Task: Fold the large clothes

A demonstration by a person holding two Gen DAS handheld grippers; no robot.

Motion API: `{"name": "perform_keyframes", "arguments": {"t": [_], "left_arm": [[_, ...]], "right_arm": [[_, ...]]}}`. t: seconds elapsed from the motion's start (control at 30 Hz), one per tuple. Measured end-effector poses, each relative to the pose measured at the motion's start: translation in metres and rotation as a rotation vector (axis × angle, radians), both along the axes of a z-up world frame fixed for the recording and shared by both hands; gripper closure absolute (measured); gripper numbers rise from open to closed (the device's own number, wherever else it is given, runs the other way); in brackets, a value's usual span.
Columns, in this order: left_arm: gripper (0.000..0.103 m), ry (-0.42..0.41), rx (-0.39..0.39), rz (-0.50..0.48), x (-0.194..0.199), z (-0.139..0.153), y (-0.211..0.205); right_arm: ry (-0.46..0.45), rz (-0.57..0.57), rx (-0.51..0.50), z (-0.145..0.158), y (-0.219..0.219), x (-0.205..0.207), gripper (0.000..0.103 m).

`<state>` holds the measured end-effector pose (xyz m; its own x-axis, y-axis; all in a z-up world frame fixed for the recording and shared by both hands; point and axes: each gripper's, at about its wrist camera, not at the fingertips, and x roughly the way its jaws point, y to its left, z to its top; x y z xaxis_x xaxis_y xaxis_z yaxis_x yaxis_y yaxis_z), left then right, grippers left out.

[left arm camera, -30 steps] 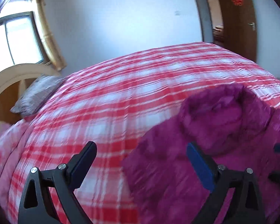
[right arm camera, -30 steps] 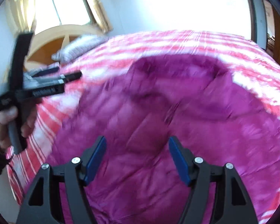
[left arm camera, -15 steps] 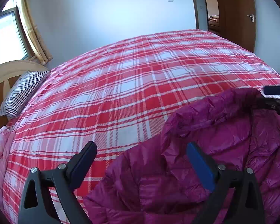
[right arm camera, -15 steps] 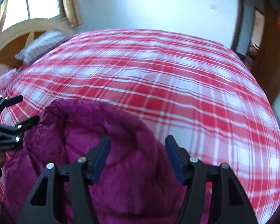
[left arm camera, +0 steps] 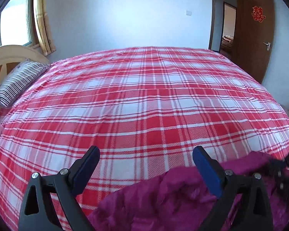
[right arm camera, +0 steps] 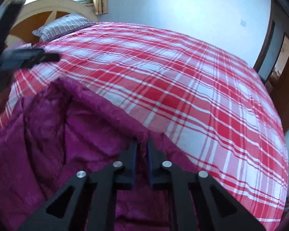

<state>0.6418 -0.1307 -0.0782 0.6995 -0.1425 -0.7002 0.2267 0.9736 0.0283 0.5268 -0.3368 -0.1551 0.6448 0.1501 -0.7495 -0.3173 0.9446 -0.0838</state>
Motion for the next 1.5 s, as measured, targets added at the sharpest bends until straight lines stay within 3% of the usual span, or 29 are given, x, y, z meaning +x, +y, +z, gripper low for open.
{"name": "perform_keyframes", "arguments": {"t": [0.23, 0.43, 0.53, 0.57, 0.6, 0.63, 0.8, 0.97, 1.07, 1.13, 1.2, 1.33, 1.5], "left_arm": [[0.006, 0.137, 0.108, -0.068, -0.01, -0.054, -0.021], [0.006, 0.16, 0.15, -0.09, -0.023, -0.078, -0.023], [0.006, 0.171, 0.121, -0.079, -0.022, -0.079, -0.02], [0.006, 0.171, 0.117, -0.081, -0.021, -0.079, -0.019], [0.006, 0.169, 0.116, -0.084, -0.022, -0.079, -0.019], [0.006, 0.168, 0.112, -0.084, -0.023, -0.08, -0.019], [0.005, 0.166, 0.103, -0.074, -0.024, -0.081, -0.018], [0.005, 0.126, 0.072, -0.065, -0.032, -0.062, -0.011], [0.006, 0.009, -0.009, -0.043, -0.039, -0.023, 0.002], [0.006, -0.014, -0.015, -0.019, -0.032, -0.012, 0.001], [0.005, 0.038, 0.015, -0.009, -0.022, -0.021, -0.007], [0.005, 0.161, 0.121, 0.013, -0.021, -0.07, -0.016], [0.005, 0.177, 0.076, 0.022, -0.033, -0.087, -0.007]], "right_arm": [[0.011, -0.004, -0.044, -0.016, -0.003, -0.005, 0.092], [0.013, 0.012, -0.087, -0.018, 0.003, -0.013, 0.091], [0.009, 0.007, -0.042, -0.004, 0.001, -0.019, 0.075], [0.003, 0.005, -0.014, 0.001, -0.001, -0.022, 0.061], [-0.017, -0.004, 0.031, 0.011, -0.003, -0.026, 0.054], [-0.043, -0.019, 0.079, 0.024, -0.004, -0.03, 0.053], [-0.059, -0.151, 0.188, 0.042, 0.012, -0.007, 0.053], [0.089, -0.274, 0.165, -0.011, 0.022, 0.03, 0.058], [0.097, -0.278, 0.171, -0.028, 0.014, 0.022, 0.06], [0.087, -0.267, 0.149, -0.03, 0.015, 0.016, 0.06], [0.087, -0.268, 0.146, -0.031, 0.015, 0.016, 0.06], [0.081, -0.272, 0.144, -0.031, 0.014, 0.015, 0.061], [0.06, -0.267, 0.132, -0.039, 0.014, 0.012, 0.062]]}}
